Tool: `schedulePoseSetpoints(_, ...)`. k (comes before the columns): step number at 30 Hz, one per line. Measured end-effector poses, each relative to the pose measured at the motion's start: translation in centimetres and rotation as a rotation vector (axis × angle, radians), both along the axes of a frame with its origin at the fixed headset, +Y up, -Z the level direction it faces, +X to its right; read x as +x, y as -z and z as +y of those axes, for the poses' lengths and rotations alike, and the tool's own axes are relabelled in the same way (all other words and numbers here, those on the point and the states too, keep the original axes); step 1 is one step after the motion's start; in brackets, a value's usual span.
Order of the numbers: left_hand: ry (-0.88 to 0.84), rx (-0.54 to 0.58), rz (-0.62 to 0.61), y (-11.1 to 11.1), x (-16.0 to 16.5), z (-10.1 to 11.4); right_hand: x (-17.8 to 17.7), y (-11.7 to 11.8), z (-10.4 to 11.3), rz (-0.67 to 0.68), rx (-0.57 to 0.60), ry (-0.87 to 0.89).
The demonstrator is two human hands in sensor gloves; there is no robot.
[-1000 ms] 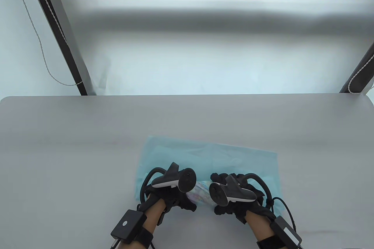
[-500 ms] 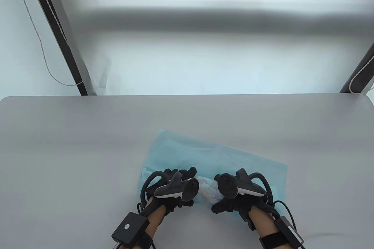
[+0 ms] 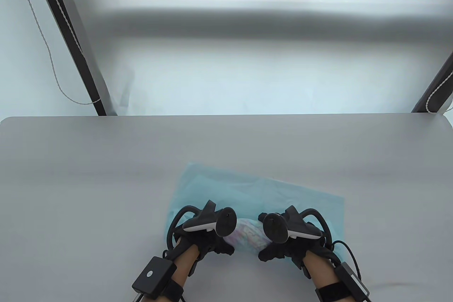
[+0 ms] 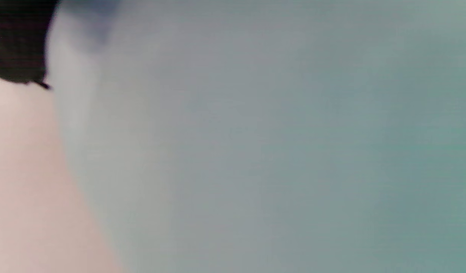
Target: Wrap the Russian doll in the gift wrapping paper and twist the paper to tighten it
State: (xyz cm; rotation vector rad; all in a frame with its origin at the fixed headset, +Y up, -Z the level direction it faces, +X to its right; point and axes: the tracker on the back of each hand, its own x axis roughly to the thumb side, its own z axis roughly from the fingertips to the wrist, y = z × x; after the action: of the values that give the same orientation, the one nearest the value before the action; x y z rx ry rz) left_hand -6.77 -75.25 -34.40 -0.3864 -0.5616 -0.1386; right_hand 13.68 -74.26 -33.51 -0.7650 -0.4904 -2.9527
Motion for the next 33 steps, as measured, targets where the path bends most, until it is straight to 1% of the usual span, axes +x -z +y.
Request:
schedulePoseSetpoints(2,0.018,0.021,-0.035,-0.4,0.5,-0.2,0.3,0.2,-0.1,-0.022,-0.026,0.024)
schedulePoseSetpoints(4,0.026,0.072,-0.074,-0.8,1.1,0.0,0.7,0.4,-0.2,-0.043,-0.051,0.055)
schedulePoseSetpoints(7,0.034,0.089,-0.119,-1.0,1.9,-0.3,1.4,0.7,-0.5,-0.052,-0.092,0.106)
schedulePoseSetpoints(9,0.049,0.15,-0.127,-1.1,2.2,-0.6,1.7,0.8,-0.7,-0.065,-0.124,0.139)
schedulePoseSetpoints(11,0.034,0.194,-0.12,-1.0,2.2,-0.5,1.8,0.8,-0.7,-0.088,-0.17,0.135)
schedulePoseSetpoints(12,0.013,0.185,-0.12,-1.0,2.1,-0.5,1.8,0.7,-0.6,-0.087,-0.166,0.118)
schedulePoseSetpoints(14,0.009,0.172,-0.123,-1.0,2.0,-0.3,1.4,0.4,-0.3,-0.068,-0.119,0.079)
schedulePoseSetpoints(17,-0.008,0.119,-0.123,-0.7,1.8,0.0,0.7,-0.2,0.1,-0.008,-0.043,-0.01)
schedulePoseSetpoints(19,-0.027,0.053,-0.1,-0.4,1.5,0.2,0.5,-0.3,0.2,0.008,-0.02,-0.031)
schedulePoseSetpoints(20,-0.042,-0.008,-0.075,-0.2,1.3,0.2,0.5,-0.4,0.2,0.021,-0.015,-0.023)
schedulePoseSetpoints(21,-0.056,-0.044,-0.057,-0.1,1.3,0.2,0.4,-0.4,0.2,0.026,-0.015,-0.031)
schedulePoseSetpoints(23,-0.101,-0.173,-0.01,0.2,1.0,0.0,0.2,-0.2,0.2,0.036,-0.034,-0.067)
schedulePoseSetpoints(25,-0.125,-0.224,0.009,0.4,0.9,0.0,0.2,-0.2,0.1,0.036,-0.049,-0.062)
schedulePoseSetpoints(27,-0.123,-0.242,0.006,0.4,0.8,0.0,0.4,-0.1,-0.1,0.028,-0.073,-0.033)
schedulePoseSetpoints(29,-0.1,-0.221,0.0,0.0,0.9,-0.1,0.5,0.1,-0.1,0.022,-0.074,-0.015)
schedulePoseSetpoints(33,0.004,-0.075,-0.013,-1.2,1.5,-0.1,0.7,0.4,-0.3,-0.013,-0.111,0.023)
